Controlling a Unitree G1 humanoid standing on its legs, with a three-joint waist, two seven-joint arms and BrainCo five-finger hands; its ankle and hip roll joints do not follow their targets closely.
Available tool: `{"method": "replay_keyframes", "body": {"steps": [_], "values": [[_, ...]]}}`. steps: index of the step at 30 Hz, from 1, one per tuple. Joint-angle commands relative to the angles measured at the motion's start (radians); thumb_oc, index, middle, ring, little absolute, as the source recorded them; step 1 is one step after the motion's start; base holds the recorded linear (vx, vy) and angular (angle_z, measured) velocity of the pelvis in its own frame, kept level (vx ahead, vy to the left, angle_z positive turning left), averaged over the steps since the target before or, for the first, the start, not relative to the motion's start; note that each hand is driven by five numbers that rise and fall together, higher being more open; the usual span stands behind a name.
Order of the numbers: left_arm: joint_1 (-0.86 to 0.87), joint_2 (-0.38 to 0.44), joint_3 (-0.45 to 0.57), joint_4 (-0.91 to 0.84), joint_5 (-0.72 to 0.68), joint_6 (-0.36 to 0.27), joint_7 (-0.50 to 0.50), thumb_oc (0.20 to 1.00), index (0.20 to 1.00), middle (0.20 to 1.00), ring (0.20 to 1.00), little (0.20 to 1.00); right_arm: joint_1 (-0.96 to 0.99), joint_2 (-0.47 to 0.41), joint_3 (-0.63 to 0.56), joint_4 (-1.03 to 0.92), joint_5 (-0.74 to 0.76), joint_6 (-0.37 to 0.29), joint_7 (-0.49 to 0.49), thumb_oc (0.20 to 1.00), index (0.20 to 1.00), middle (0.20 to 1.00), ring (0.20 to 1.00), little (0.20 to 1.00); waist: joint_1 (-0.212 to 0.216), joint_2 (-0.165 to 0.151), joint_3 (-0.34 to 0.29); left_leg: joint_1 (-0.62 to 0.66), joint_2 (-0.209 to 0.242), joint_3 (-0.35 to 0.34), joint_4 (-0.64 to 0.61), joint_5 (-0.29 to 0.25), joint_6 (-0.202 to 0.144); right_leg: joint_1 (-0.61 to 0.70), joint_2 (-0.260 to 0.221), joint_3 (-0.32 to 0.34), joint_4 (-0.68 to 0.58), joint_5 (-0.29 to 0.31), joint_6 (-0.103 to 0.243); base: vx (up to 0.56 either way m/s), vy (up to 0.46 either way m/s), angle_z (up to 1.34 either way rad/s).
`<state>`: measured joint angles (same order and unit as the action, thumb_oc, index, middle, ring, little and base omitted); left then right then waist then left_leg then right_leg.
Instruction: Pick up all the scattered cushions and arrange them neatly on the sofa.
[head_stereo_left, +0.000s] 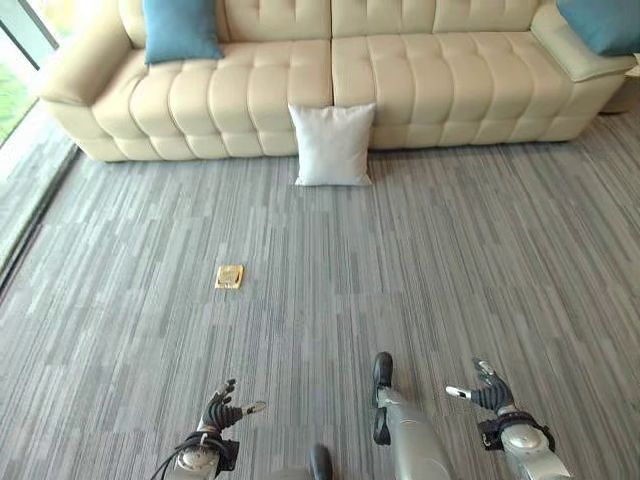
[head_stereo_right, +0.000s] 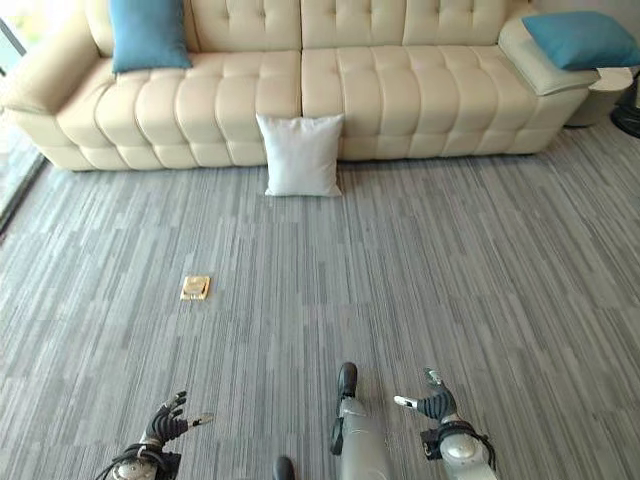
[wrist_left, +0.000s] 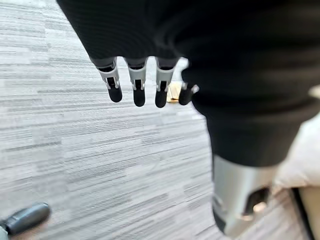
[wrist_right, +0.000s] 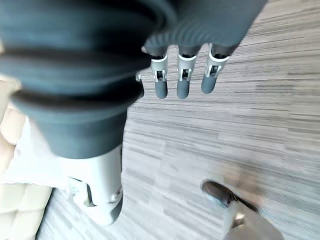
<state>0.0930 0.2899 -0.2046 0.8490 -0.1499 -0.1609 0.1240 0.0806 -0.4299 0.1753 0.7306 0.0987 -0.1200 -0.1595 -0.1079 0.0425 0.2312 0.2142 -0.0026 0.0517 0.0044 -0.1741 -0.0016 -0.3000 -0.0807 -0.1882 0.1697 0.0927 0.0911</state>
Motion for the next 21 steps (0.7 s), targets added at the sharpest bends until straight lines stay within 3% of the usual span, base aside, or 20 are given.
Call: {"method": "replay_keyframes", "body": {"steps": [1, 2, 3, 5, 8, 10, 12, 13, 14, 18, 20, 21], "values": [[-0.028, 0.053, 0.001, -0.040, -0.007, -0.032, -0.003, 1.000, 1.000, 1.000, 1.000, 1.000, -0.031, -0.041, -0.009, -0.065, 0.011, -0.034, -0.004, 1.000, 1.000, 1.000, 1.000, 1.000, -0.014, -0.039, -0.016, -0.033, -0.056, 0.030, 0.168, 0.046, -0.078, 0.077, 0.005, -0.014, -0.051, -0.029, 0.025, 0.33, -0.280, 0.56], [-0.034, 0.055, -0.011, -0.042, -0.003, -0.031, -0.006, 1.000, 1.000, 1.000, 1.000, 1.000, -0.035, -0.048, -0.013, -0.061, 0.020, -0.037, -0.006, 1.000, 1.000, 1.000, 1.000, 1.000, -0.018, -0.036, -0.015, -0.073, -0.024, 0.064, 0.278, 0.105, -0.115, 0.113, 0.016, -0.028, -0.056, -0.060, 0.004, 0.30, -0.277, 0.17], [-0.042, 0.054, -0.013, -0.037, -0.006, -0.030, -0.003, 1.000, 1.000, 1.000, 1.000, 1.000, -0.041, -0.047, -0.009, -0.048, 0.026, -0.036, -0.009, 1.000, 1.000, 1.000, 1.000, 1.000, -0.016, -0.044, -0.010, -0.116, -0.008, 0.084, 0.339, 0.134, -0.123, 0.132, 0.015, -0.027, -0.064, -0.073, -0.007, 0.27, -0.244, 0.13], [-0.061, 0.049, -0.022, -0.031, -0.016, -0.031, 0.000, 1.000, 1.000, 1.000, 1.000, 1.000, -0.062, -0.046, 0.002, -0.033, 0.034, -0.035, -0.014, 1.000, 1.000, 1.000, 1.000, 1.000, -0.004, -0.058, 0.002, -0.190, 0.012, 0.126, 0.371, 0.127, -0.103, 0.164, 0.013, -0.026, -0.077, -0.096, -0.015, 0.18, -0.137, 0.02], [-0.061, 0.051, -0.029, -0.042, -0.013, -0.031, -0.004, 1.000, 1.000, 1.000, 1.000, 1.000, -0.068, -0.045, 0.011, -0.034, 0.034, -0.036, -0.016, 1.000, 1.000, 1.000, 1.000, 1.000, 0.021, -0.074, 0.002, -0.266, 0.023, 0.164, 0.310, 0.062, -0.064, 0.214, 0.017, -0.008, -0.095, -0.128, -0.012, 0.25, -0.072, -0.31], [-0.060, 0.053, -0.029, -0.045, -0.012, -0.030, -0.004, 1.000, 1.000, 1.000, 1.000, 1.000, -0.068, -0.044, 0.012, -0.037, 0.033, -0.035, -0.016, 1.000, 1.000, 1.000, 1.000, 1.000, 0.028, -0.082, 0.000, -0.290, 0.025, 0.167, 0.271, 0.062, -0.057, 0.229, 0.015, -0.002, -0.101, -0.136, -0.011, 0.23, -0.029, -0.16], [-0.054, 0.058, -0.029, -0.041, -0.005, -0.027, -0.006, 1.000, 1.000, 1.000, 1.000, 1.000, -0.070, -0.034, 0.025, -0.025, 0.028, -0.035, -0.020, 1.000, 1.000, 1.000, 1.000, 1.000, 0.055, -0.086, 0.006, -0.356, 0.048, 0.135, 0.143, 0.160, -0.069, 0.293, 0.047, 0.025, -0.119, -0.167, -0.018, 0.29, -0.029, -0.34], [-0.054, 0.058, -0.029, -0.041, -0.005, -0.027, -0.007, 1.000, 1.000, 1.000, 1.000, 1.000, -0.071, -0.034, 0.025, -0.025, 0.028, -0.035, -0.020, 1.000, 1.000, 1.000, 1.000, 1.000, 0.054, -0.087, 0.003, -0.357, 0.047, 0.135, 0.139, 0.164, -0.069, 0.291, 0.046, 0.025, -0.120, -0.165, -0.018, 0.31, -0.011, -0.32], [-0.049, 0.062, -0.030, -0.042, -0.006, -0.024, -0.006, 1.000, 1.000, 1.000, 1.000, 1.000, -0.072, -0.029, 0.028, -0.019, 0.028, -0.036, -0.023, 1.000, 1.000, 1.000, 1.000, 1.000, 0.072, -0.087, 0.003, -0.404, 0.069, 0.105, 0.080, 0.233, -0.082, 0.323, 0.066, 0.042, -0.123, -0.185, -0.022, 0.20, -0.003, -0.17], [-0.046, 0.063, -0.025, -0.032, -0.008, -0.019, -0.003, 1.000, 1.000, 1.000, 1.000, 1.000, -0.065, -0.021, 0.028, -0.009, 0.025, -0.034, -0.028, 1.000, 1.000, 1.000, 1.000, 1.000, 0.090, -0.102, -0.005, -0.459, 0.099, 0.118, -0.003, 0.283, -0.092, 0.395, 0.080, 0.077, -0.113, -0.231, -0.021, 0.40, 0.059, -0.14], [-0.041, 0.064, -0.017, -0.022, -0.005, -0.016, -0.006, 1.000, 1.000, 1.000, 1.000, 1.000, -0.056, -0.008, 0.026, -0.008, 0.017, -0.031, -0.016, 1.000, 1.000, 1.000, 1.000, 1.000, 0.099, -0.101, -0.025, -0.443, 0.100, 0.143, 0.008, 0.305, -0.085, 0.442, 0.088, 0.098, -0.085, -0.262, -0.019, 0.64, 0.231, -0.09], [-0.042, 0.063, -0.015, -0.010, 0.000, -0.018, -0.004, 1.000, 1.000, 1.000, 1.000, 1.000, -0.055, 0.005, 0.031, 0.000, 0.014, -0.033, -0.010, 1.000, 1.000, 1.000, 1.000, 1.000, 0.104, -0.117, -0.040, -0.436, 0.072, 0.150, 0.043, 0.282, -0.067, 0.456, 0.061, 0.111, -0.039, -0.253, 0.004, 0.94, 0.439, -0.61]]}}
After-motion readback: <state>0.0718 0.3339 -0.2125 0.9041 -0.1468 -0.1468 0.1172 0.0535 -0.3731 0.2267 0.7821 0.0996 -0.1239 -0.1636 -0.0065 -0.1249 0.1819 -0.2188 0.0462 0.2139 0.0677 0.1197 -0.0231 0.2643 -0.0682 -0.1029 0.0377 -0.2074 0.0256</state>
